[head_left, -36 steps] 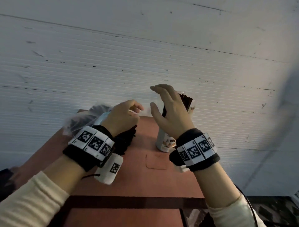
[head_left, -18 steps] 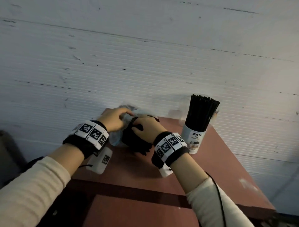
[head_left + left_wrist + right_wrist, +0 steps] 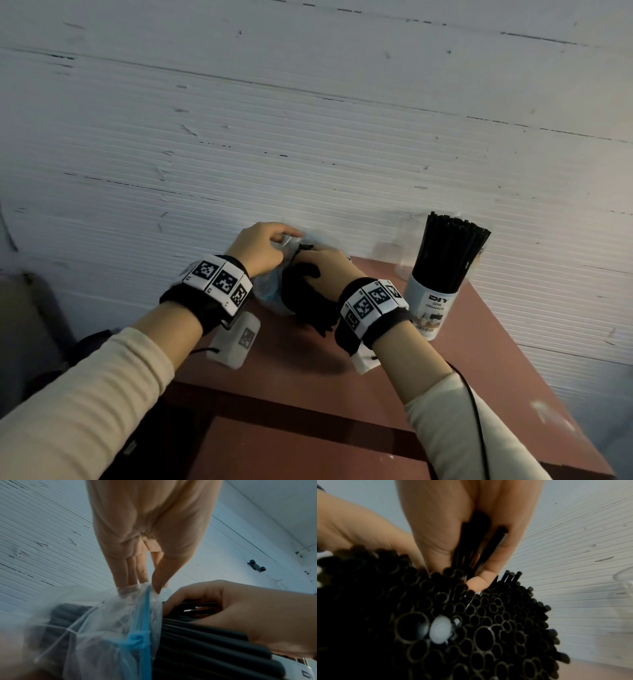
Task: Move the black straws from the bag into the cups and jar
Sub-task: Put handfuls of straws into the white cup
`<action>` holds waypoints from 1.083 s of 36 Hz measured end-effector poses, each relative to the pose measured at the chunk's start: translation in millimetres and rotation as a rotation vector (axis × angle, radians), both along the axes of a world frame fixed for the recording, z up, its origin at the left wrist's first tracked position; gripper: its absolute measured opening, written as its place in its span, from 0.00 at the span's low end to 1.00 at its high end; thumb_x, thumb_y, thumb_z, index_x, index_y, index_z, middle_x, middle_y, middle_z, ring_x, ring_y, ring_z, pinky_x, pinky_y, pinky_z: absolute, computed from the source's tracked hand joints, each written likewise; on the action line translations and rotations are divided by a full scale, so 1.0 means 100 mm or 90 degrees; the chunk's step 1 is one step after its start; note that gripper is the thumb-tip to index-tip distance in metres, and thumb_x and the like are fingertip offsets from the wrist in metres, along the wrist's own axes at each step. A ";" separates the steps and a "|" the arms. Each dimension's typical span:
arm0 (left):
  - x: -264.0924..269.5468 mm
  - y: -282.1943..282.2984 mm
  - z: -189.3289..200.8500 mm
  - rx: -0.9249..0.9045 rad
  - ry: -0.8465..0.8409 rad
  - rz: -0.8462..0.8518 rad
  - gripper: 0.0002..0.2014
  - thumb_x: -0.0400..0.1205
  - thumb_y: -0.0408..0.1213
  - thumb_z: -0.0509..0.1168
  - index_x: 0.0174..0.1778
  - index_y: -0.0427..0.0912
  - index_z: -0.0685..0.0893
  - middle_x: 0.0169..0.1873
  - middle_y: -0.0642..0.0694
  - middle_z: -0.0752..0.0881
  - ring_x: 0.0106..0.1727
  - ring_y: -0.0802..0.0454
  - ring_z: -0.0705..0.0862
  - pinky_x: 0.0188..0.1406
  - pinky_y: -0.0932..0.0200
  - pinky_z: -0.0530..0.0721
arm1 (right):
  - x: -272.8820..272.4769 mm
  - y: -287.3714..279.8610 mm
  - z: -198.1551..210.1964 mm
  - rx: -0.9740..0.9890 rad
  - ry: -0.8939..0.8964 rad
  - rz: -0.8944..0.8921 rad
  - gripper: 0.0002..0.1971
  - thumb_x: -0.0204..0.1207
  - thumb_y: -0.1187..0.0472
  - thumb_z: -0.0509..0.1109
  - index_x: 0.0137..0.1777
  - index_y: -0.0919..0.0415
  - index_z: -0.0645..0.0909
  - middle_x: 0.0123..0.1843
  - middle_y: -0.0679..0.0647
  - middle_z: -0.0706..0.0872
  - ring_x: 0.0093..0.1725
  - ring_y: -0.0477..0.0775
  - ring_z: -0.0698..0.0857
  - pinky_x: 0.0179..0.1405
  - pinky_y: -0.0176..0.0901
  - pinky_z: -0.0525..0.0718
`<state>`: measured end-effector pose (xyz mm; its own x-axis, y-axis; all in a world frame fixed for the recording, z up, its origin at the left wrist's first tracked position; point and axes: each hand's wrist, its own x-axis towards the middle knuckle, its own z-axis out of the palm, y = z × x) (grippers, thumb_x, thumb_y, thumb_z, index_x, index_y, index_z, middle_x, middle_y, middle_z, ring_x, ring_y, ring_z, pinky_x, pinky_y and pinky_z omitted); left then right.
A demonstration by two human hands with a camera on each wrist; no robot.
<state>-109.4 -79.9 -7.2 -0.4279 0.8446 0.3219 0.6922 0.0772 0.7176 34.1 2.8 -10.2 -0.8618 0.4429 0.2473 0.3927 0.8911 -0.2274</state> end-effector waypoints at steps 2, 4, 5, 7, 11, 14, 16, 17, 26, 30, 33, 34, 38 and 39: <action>-0.03 0.02 -0.01 -0.001 0.001 -0.001 0.26 0.76 0.21 0.61 0.59 0.57 0.88 0.62 0.46 0.85 0.66 0.52 0.82 0.65 0.57 0.81 | 0.02 0.00 0.02 -0.001 0.009 0.005 0.16 0.78 0.65 0.64 0.62 0.54 0.84 0.65 0.54 0.83 0.65 0.56 0.80 0.65 0.42 0.74; -0.04 0.03 -0.02 -0.001 0.007 -0.003 0.26 0.76 0.22 0.61 0.59 0.57 0.87 0.62 0.46 0.86 0.65 0.53 0.82 0.64 0.58 0.81 | 0.03 0.00 0.05 0.004 0.018 0.007 0.16 0.77 0.66 0.66 0.62 0.53 0.85 0.64 0.54 0.84 0.65 0.56 0.80 0.66 0.44 0.74; -0.04 0.03 -0.02 -0.001 0.009 -0.003 0.26 0.76 0.22 0.61 0.59 0.57 0.88 0.62 0.46 0.86 0.64 0.53 0.82 0.63 0.59 0.81 | 0.04 0.00 0.07 0.006 0.018 0.008 0.17 0.76 0.66 0.66 0.62 0.53 0.85 0.64 0.53 0.85 0.65 0.56 0.80 0.66 0.44 0.74; -0.04 0.03 -0.02 -0.003 0.013 -0.004 0.26 0.76 0.21 0.61 0.60 0.55 0.88 0.61 0.46 0.85 0.64 0.53 0.82 0.62 0.61 0.80 | 0.04 -0.01 0.09 0.011 0.007 0.005 0.17 0.76 0.66 0.66 0.63 0.54 0.84 0.65 0.52 0.85 0.66 0.54 0.80 0.66 0.42 0.73; -0.02 0.02 -0.01 -0.013 0.030 -0.023 0.27 0.74 0.19 0.61 0.61 0.51 0.88 0.61 0.45 0.86 0.65 0.52 0.82 0.62 0.61 0.79 | 0.05 -0.02 0.09 -0.023 -0.034 -0.025 0.19 0.75 0.64 0.69 0.66 0.53 0.81 0.65 0.52 0.84 0.66 0.55 0.79 0.63 0.41 0.72; -0.02 0.02 -0.01 -0.025 0.034 -0.031 0.28 0.73 0.20 0.61 0.61 0.53 0.88 0.62 0.45 0.86 0.65 0.52 0.82 0.65 0.55 0.81 | 0.04 -0.03 0.10 -0.021 -0.064 -0.030 0.17 0.76 0.63 0.70 0.65 0.55 0.81 0.65 0.54 0.84 0.66 0.56 0.79 0.62 0.41 0.72; -0.02 0.02 -0.01 -0.029 0.038 -0.030 0.28 0.74 0.20 0.61 0.61 0.54 0.87 0.62 0.46 0.86 0.66 0.52 0.82 0.66 0.52 0.81 | 0.05 -0.04 0.12 -0.026 -0.050 -0.031 0.16 0.76 0.64 0.69 0.63 0.56 0.82 0.63 0.54 0.85 0.64 0.56 0.80 0.60 0.41 0.73; -0.02 0.02 -0.01 -0.029 0.040 -0.029 0.27 0.74 0.20 0.61 0.61 0.54 0.87 0.63 0.46 0.86 0.66 0.52 0.82 0.66 0.53 0.81 | 0.06 -0.05 0.13 -0.030 -0.038 -0.035 0.16 0.75 0.65 0.69 0.62 0.56 0.83 0.62 0.53 0.85 0.63 0.56 0.81 0.60 0.40 0.74; -0.06 -0.01 -0.04 -0.044 0.040 -0.056 0.21 0.78 0.29 0.70 0.67 0.51 0.84 0.66 0.49 0.83 0.69 0.51 0.80 0.64 0.59 0.77 | 0.26 0.03 0.18 -0.106 0.021 -0.058 0.17 0.73 0.64 0.72 0.60 0.47 0.87 0.54 0.49 0.88 0.44 0.41 0.80 0.38 0.26 0.74; -0.04 -0.02 -0.07 -0.096 0.078 -0.064 0.28 0.72 0.41 0.73 0.69 0.57 0.79 0.67 0.48 0.82 0.65 0.48 0.82 0.62 0.53 0.80 | 0.42 0.07 0.18 -0.135 0.025 -0.055 0.18 0.72 0.65 0.73 0.59 0.47 0.88 0.54 0.49 0.88 0.45 0.42 0.83 0.40 0.24 0.75; 0.06 -0.02 -0.07 -0.072 0.150 -0.054 0.33 0.66 0.44 0.74 0.69 0.56 0.77 0.66 0.46 0.78 0.66 0.48 0.79 0.67 0.51 0.78 | 0.54 0.08 0.19 -0.137 0.024 -0.053 0.17 0.72 0.65 0.75 0.59 0.47 0.88 0.53 0.48 0.89 0.46 0.43 0.84 0.42 0.21 0.76; 0.10 0.00 -0.07 -0.044 0.167 -0.074 0.34 0.67 0.41 0.75 0.71 0.52 0.77 0.68 0.45 0.76 0.69 0.49 0.77 0.69 0.53 0.75 | 0.58 0.08 0.19 -0.137 0.019 -0.056 0.17 0.72 0.64 0.75 0.59 0.47 0.88 0.54 0.48 0.89 0.47 0.44 0.85 0.44 0.23 0.78; 0.35 0.12 0.01 -0.044 0.256 -0.187 0.32 0.66 0.40 0.77 0.68 0.52 0.77 0.66 0.52 0.77 0.67 0.55 0.76 0.69 0.55 0.75 | 0.70 0.03 0.23 -0.116 -0.006 -0.060 0.17 0.71 0.62 0.75 0.59 0.44 0.88 0.55 0.50 0.89 0.53 0.48 0.86 0.55 0.38 0.83; 0.42 0.16 0.04 -0.080 0.297 -0.205 0.28 0.64 0.43 0.75 0.62 0.56 0.78 0.61 0.55 0.79 0.64 0.57 0.77 0.67 0.54 0.77 | 0.72 0.00 0.25 -0.107 -0.012 -0.056 0.17 0.71 0.62 0.76 0.59 0.44 0.87 0.56 0.50 0.89 0.54 0.48 0.86 0.56 0.38 0.82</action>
<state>-67.2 -64.2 -3.7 0.0200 0.9526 0.3037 0.9358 -0.1247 0.3298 106.5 3.0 14.8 -0.8212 0.5510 0.1483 0.4734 0.8030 -0.3620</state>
